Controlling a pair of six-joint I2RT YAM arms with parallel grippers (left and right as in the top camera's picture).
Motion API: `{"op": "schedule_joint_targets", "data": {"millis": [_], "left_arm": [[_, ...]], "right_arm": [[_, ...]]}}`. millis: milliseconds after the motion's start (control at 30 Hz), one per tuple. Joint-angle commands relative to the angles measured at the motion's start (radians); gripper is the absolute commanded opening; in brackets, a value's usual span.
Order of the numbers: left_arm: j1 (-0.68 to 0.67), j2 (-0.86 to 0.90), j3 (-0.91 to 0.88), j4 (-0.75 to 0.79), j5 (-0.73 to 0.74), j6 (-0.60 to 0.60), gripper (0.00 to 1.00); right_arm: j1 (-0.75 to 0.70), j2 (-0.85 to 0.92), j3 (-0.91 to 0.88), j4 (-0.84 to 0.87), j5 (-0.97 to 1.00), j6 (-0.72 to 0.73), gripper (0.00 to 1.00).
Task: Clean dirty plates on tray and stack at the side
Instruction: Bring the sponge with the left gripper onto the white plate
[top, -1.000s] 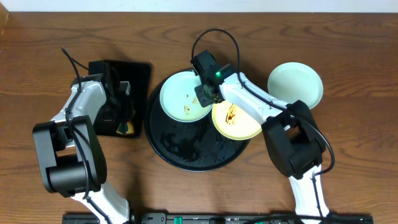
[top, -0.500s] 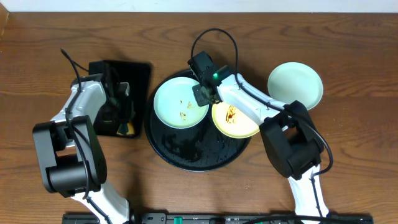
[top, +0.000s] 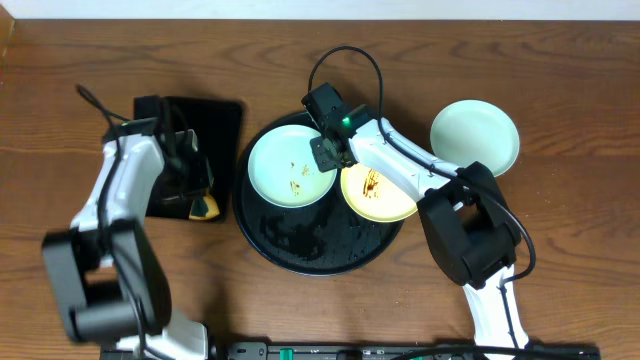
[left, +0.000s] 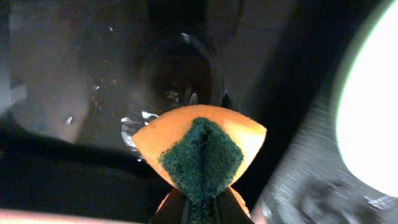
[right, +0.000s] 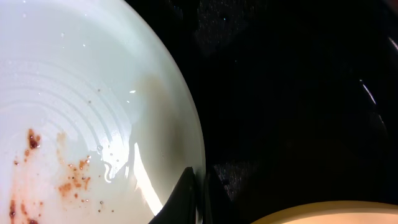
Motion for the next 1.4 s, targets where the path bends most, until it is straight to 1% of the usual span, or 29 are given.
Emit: {"op": "schedule_joint_targets", "data": {"millis": [0,100,167,200,233,333,533,667,800,933,1067,1133,1367], "left_arm": [[-0.001,-0.116,0.014,-0.021,0.143,-0.029,0.07],[-0.001,-0.183,0.014,-0.029,0.288,-0.011,0.07],[-0.002,-0.210,0.014,-0.039,0.418,0.007,0.07],[-0.002,-0.222,0.014,-0.047,0.516,0.023,0.07],[-0.002,-0.222,0.014,-0.051,0.568,0.034,0.07],[-0.002,-0.221,0.011,-0.061,0.663,0.078,0.07],[-0.029,-0.215,0.011,-0.055,0.680,0.092,0.08],[-0.068,-0.183,-0.002,-0.018,0.680,0.091,0.08],[-0.106,-0.113,-0.005,0.028,0.682,0.065,0.07],[-0.125,-0.009,-0.005,0.129,0.755,0.045,0.08],[-0.125,0.070,-0.005,0.210,0.766,-0.021,0.07],[-0.125,0.092,-0.005,0.237,0.770,-0.034,0.07],[-0.125,0.125,-0.005,0.403,0.793,-0.167,0.07]], "right_arm": [[0.013,0.015,0.005,-0.013,0.037,-0.005,0.01],[0.013,0.015,0.005,-0.014,0.037,-0.005,0.01],[0.013,0.015,0.005,-0.014,0.037,-0.005,0.01],[0.013,0.015,0.005,-0.013,0.037,-0.005,0.01],[0.013,0.015,0.005,-0.012,0.037,-0.005,0.01],[0.012,0.015,0.005,-0.012,0.036,-0.005,0.01],[0.010,0.015,0.005,-0.010,0.037,-0.004,0.01],[0.003,0.015,0.005,-0.011,0.033,-0.003,0.01],[-0.002,0.015,0.005,-0.019,0.032,0.004,0.01],[-0.002,0.015,0.005,-0.023,0.032,0.006,0.01],[-0.004,0.015,0.005,-0.030,0.032,0.015,0.01],[-0.006,0.015,0.005,-0.034,0.032,0.014,0.01],[-0.007,0.015,0.005,-0.038,0.032,0.023,0.01]]}}
